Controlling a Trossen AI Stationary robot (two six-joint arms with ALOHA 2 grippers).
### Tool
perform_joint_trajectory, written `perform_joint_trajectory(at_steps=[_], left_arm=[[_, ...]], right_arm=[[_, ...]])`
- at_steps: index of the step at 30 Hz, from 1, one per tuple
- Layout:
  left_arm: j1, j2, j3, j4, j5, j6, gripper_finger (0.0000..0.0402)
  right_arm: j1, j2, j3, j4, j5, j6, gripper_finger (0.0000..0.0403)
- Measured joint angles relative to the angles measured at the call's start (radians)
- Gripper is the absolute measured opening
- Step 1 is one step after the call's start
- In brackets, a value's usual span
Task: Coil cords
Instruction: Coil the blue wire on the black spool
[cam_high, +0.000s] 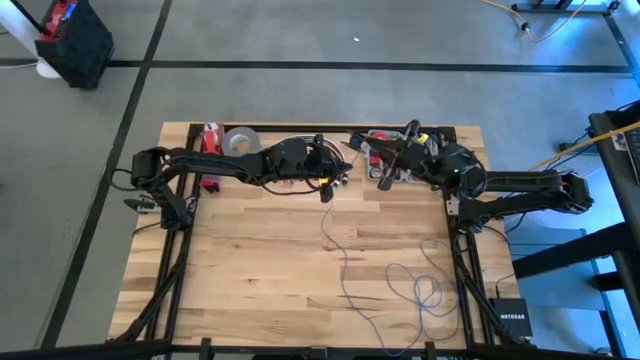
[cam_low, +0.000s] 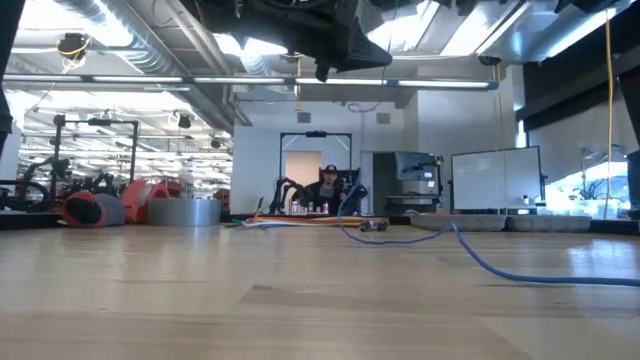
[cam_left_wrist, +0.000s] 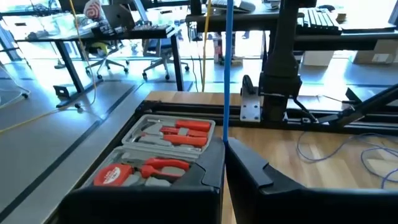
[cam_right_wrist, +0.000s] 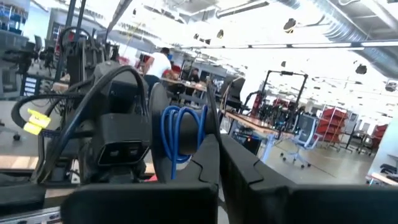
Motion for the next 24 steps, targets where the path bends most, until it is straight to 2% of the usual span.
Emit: perform_joint_trajectory(at_steps=[9, 12, 17, 19, 24], left_arm=[[0.000, 0.001, -0.001, -0.050, -0.001, 0.025, 0.0005], [0.005, 0.000, -0.001, -0.128, -0.013, 0.064, 0.0005], [0.033, 0.000, -0.003, -0.257, -0.149, 0.080, 0.0005], [0.049, 0.000, -0.005, -0.280, -0.169, 0.059, 0.0005], [0.061, 0.003, -0.006, -0.290, -0.182, 0.032, 0.0005]], right_arm=[[0.000, -0.061, 0.003, -0.046, -0.008, 0.001, 0.0003], [0.000, -0.083, 0.003, -0.145, -0.032, 0.001, 0.0003], [-0.001, -0.107, 0.006, -0.367, -0.079, -0.048, 0.0003], [-0.001, -0.108, 0.007, -0.470, -0.075, -0.107, 0.0003], [0.000, -0.042, 0.010, -0.622, 0.045, -0.179, 0.0003]])
